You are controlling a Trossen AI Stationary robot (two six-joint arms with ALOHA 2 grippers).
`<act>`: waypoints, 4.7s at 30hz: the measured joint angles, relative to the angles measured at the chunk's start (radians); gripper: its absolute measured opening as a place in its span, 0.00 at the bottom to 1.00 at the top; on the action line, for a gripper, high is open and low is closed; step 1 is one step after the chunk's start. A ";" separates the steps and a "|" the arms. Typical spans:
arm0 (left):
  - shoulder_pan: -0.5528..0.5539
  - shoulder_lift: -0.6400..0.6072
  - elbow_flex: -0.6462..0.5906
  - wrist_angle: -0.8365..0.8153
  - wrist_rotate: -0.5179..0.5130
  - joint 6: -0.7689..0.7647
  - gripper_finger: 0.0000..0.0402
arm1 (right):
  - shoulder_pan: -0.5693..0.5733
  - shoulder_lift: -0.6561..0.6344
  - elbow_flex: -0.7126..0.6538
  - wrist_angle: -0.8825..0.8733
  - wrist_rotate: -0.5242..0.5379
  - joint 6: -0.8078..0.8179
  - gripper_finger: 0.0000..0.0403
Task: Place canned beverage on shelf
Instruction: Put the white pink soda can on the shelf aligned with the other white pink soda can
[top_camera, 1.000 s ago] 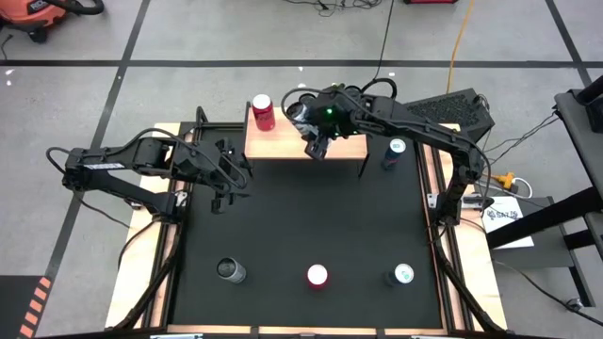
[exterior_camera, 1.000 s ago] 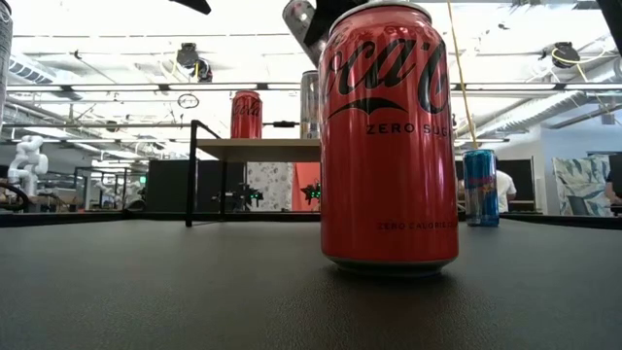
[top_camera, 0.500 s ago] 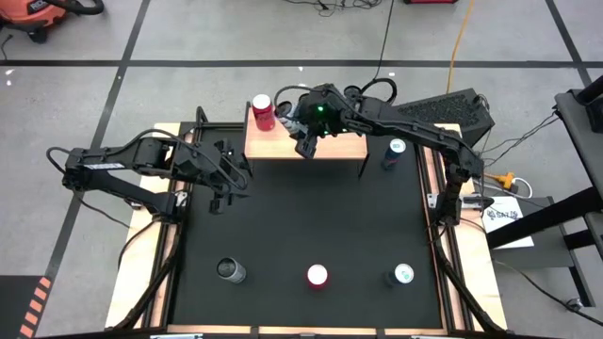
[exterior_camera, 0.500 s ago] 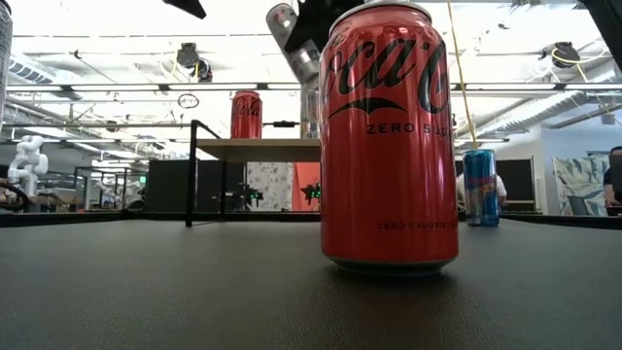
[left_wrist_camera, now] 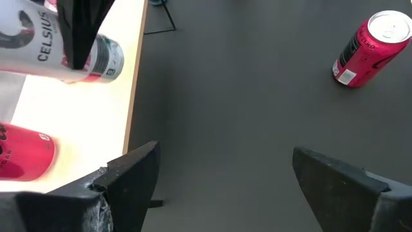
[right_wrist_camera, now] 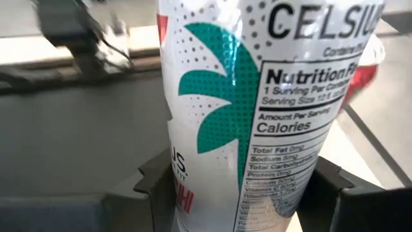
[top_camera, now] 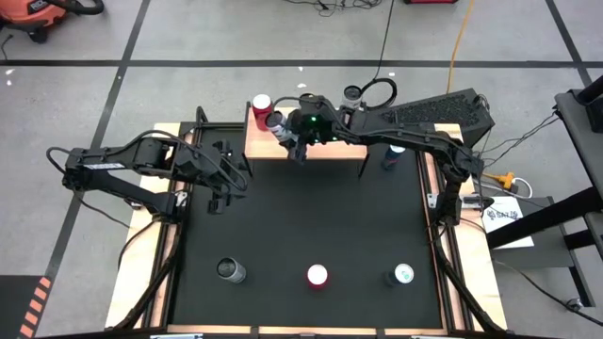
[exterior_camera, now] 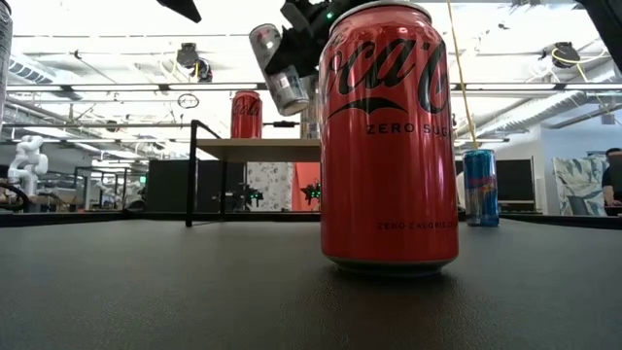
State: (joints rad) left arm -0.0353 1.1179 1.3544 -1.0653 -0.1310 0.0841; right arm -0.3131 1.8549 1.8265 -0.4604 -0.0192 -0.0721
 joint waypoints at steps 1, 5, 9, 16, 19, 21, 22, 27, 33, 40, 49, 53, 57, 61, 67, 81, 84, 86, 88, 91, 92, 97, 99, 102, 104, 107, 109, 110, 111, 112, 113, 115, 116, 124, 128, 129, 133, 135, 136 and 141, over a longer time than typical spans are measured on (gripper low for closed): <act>0.000 0.000 0.000 0.000 0.000 0.000 0.88 | -0.004 0.000 -0.011 0.026 -0.020 0.001 0.51; 0.000 0.000 0.000 0.000 0.000 0.000 0.88 | -0.015 -0.002 -0.061 0.129 -0.060 0.007 0.51; 0.000 0.000 0.000 0.000 0.000 0.000 0.88 | -0.022 -0.001 -0.090 0.177 -0.064 0.007 0.51; 0.000 0.000 0.000 0.001 0.000 0.000 0.88 | -0.026 -0.001 -0.141 0.267 -0.090 0.024 0.51; 0.000 0.000 0.000 0.001 0.000 0.000 0.88 | -0.026 -0.001 -0.141 0.267 -0.089 0.027 0.51; 0.000 0.000 0.000 0.001 0.000 0.000 0.88 | -0.019 -0.001 -0.141 0.262 -0.088 0.026 0.51; 0.000 0.000 0.000 0.001 0.000 0.000 0.88 | -0.015 -0.001 -0.142 0.261 -0.088 0.026 0.52; 0.000 0.000 0.000 0.001 0.000 0.000 0.88 | 0.007 -0.001 -0.142 0.259 -0.088 0.023 0.52; 0.000 0.000 0.000 0.001 0.000 0.000 0.88 | 0.039 -0.001 -0.142 0.253 0.015 0.022 0.52; 0.000 0.000 0.000 0.000 0.000 0.001 0.88 | 0.062 0.015 -0.142 0.292 0.050 0.032 0.52; 0.000 0.000 0.000 -0.032 0.001 0.000 0.88 | 0.059 0.063 -0.143 0.379 0.120 0.087 0.52; 0.000 0.000 0.000 -0.036 0.011 0.001 0.88 | 0.060 0.063 -0.143 0.379 0.132 0.099 0.52; 0.000 0.000 0.000 -0.036 0.017 0.000 0.88 | 0.060 0.063 -0.143 0.372 0.146 0.112 0.52; 0.000 0.000 0.000 -0.035 0.018 0.000 0.88 | 0.058 0.063 -0.143 0.358 0.182 0.113 0.52; 0.000 0.000 0.000 -0.035 0.023 -0.001 0.88 | 0.050 0.062 -0.165 0.367 0.203 0.122 0.52; 0.000 0.000 0.000 -0.034 0.023 -0.001 0.88 | 0.039 0.063 -0.229 0.438 0.203 0.142 0.53; 0.000 0.000 0.000 -0.033 0.023 -0.001 0.88 | 0.039 0.062 -0.229 0.430 0.202 0.141 0.58; 0.000 0.000 0.000 -0.033 0.023 -0.001 0.88 | 0.039 0.061 -0.229 0.425 0.202 0.141 0.62; 0.000 0.000 0.000 -0.033 0.023 -0.001 0.88 | 0.039 0.061 -0.229 0.425 0.202 0.140 0.65; 0.000 0.000 0.000 -0.033 0.023 -0.001 0.88 | 0.039 0.061 -0.229 0.424 0.202 0.140 0.69; 0.000 0.000 0.000 -0.033 0.023 -0.001 0.88 | 0.038 0.061 -0.230 0.422 0.202 0.140 0.70; 0.000 0.000 0.000 -0.033 0.023 -0.001 0.88 | 0.038 0.061 -0.231 0.424 0.202 0.139 0.71; 0.000 0.000 0.000 -0.033 0.023 -0.001 0.88 | 0.038 0.061 -0.231 0.425 0.202 0.139 0.70; 0.000 0.000 0.000 -0.033 0.023 -0.001 0.88 | 0.038 0.061 -0.231 0.424 0.203 0.140 0.70; 0.000 0.000 0.000 -0.033 0.023 -0.001 0.88 | 0.038 0.061 -0.231 0.426 0.204 0.145 0.70; 0.000 0.000 0.000 -0.033 0.023 -0.002 0.88 | 0.038 0.061 -0.231 0.421 0.207 0.146 0.70; 0.000 0.000 0.000 -0.034 0.023 -0.004 0.88 | 0.038 0.061 -0.231 0.409 0.222 0.147 0.70; 0.000 0.000 0.000 -0.034 0.023 -0.005 0.88 | 0.039 0.061 -0.231 0.394 0.241 0.147 0.70; 0.000 0.000 0.000 -0.034 0.023 -0.005 0.88 | 0.039 0.061 -0.231 0.378 0.268 0.147 0.70; 0.000 0.000 0.000 -0.034 0.023 -0.005 0.88 | 0.039 0.061 -0.231 0.359 0.289 0.147 0.70; 0.000 0.000 0.000 -0.034 0.023 -0.004 0.88 | 0.039 0.061 -0.231 0.348 0.304 0.149 0.70; 0.000 0.000 0.000 -0.034 0.023 -0.004 0.88 | 0.041 0.060 -0.231 0.338 0.304 0.149 0.70; 0.000 0.000 0.000 -0.035 0.023 -0.004 0.88 | 0.043 0.056 -0.231 0.330 0.307 0.148 0.70; 0.000 0.000 0.000 -0.036 0.023 -0.025 0.88 | 0.065 0.010 -0.232 0.273 0.307 0.139 0.70; 0.000 0.000 0.000 -0.036 0.023 -0.026 0.88 | 0.074 -0.004 -0.232 0.258 0.366 0.131 0.70; 0.000 0.000 0.000 -0.036 0.023 -0.026 0.88 | 0.074 -0.005 -0.232 0.252 0.377 0.132 0.70; 0.000 0.000 0.000 -0.036 0.023 -0.027 0.88 | 0.066 -0.008 -0.231 0.225 0.387 0.139 0.70; 0.000 0.000 0.000 -0.036 0.023 -0.027 0.88 | 0.064 -0.009 -0.231 0.210 0.390 0.140 0.70; 0.000 0.000 0.000 -0.036 0.023 -0.027 0.88 | 0.063 -0.009 -0.230 0.202 0.391 0.140 0.70; 0.000 0.000 0.000 -0.036 0.027 -0.027 0.88 | 0.055 -0.010 -0.229 0.176 0.388 0.141 0.70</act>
State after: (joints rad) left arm -0.0357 1.1179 1.3544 -1.1015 -0.1043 0.0566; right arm -0.2581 1.8450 1.5974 -0.2845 0.3693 0.0685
